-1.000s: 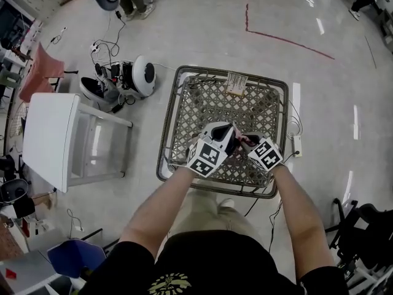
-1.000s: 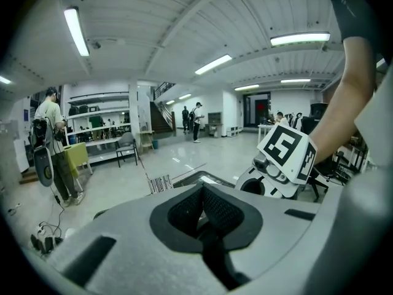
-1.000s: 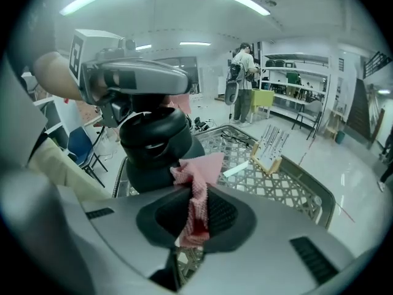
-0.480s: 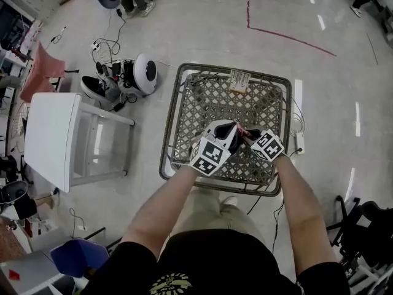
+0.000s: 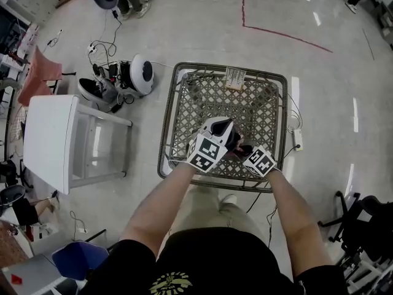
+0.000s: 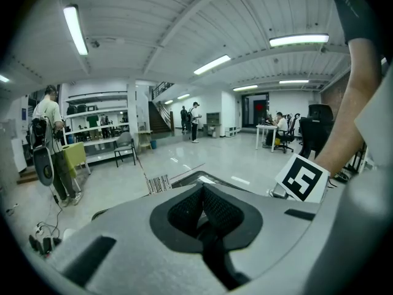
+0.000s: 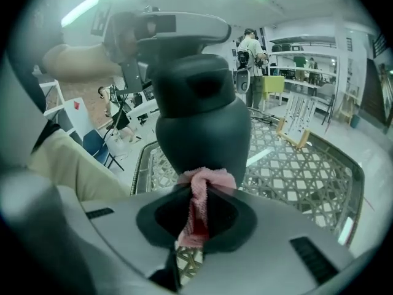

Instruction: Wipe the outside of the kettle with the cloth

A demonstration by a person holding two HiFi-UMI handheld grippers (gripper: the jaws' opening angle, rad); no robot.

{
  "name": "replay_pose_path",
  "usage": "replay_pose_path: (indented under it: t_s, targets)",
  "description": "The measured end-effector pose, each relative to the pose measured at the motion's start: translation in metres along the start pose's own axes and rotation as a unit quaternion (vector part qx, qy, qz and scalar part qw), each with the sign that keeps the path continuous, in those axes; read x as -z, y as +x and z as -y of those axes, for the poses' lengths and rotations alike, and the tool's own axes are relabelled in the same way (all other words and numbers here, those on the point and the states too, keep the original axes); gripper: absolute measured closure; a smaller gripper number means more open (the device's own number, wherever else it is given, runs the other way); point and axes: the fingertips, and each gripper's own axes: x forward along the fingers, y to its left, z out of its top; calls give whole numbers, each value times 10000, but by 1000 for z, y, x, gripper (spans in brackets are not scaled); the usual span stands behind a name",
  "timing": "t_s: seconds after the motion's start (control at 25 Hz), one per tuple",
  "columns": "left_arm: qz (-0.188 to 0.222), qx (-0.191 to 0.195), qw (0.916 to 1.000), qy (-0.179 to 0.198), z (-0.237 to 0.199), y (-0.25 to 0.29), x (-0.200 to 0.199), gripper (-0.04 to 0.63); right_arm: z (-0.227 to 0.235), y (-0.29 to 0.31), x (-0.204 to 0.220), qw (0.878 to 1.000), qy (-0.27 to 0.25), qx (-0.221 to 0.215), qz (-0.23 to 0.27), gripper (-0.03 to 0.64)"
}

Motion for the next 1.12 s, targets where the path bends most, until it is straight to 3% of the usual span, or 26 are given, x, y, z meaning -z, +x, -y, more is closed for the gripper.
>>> replay_pose_path:
  t_s: [0.2,0.44,0.6,0.92,1.12]
  targets:
    - [-18,2,10000,37,-2,0,1,588,-26,7,-6,9998,151,-15,121,574]
    - [-23,-16,10000,27,-3,1,0,588,-49,13,-22,9960,726,81,513,574]
    - [-20,-19,10000,32,-1,1,0,588,-58,19,-26,9951,772,38,613,574]
    - [-12,31,10000,-76,-2,0,0,588,-29,5,-9,9964,695,201,431,574]
    - [-30,-35,10000,75,1,0,1,588,2,-5,-3,9962,644,465,357,574]
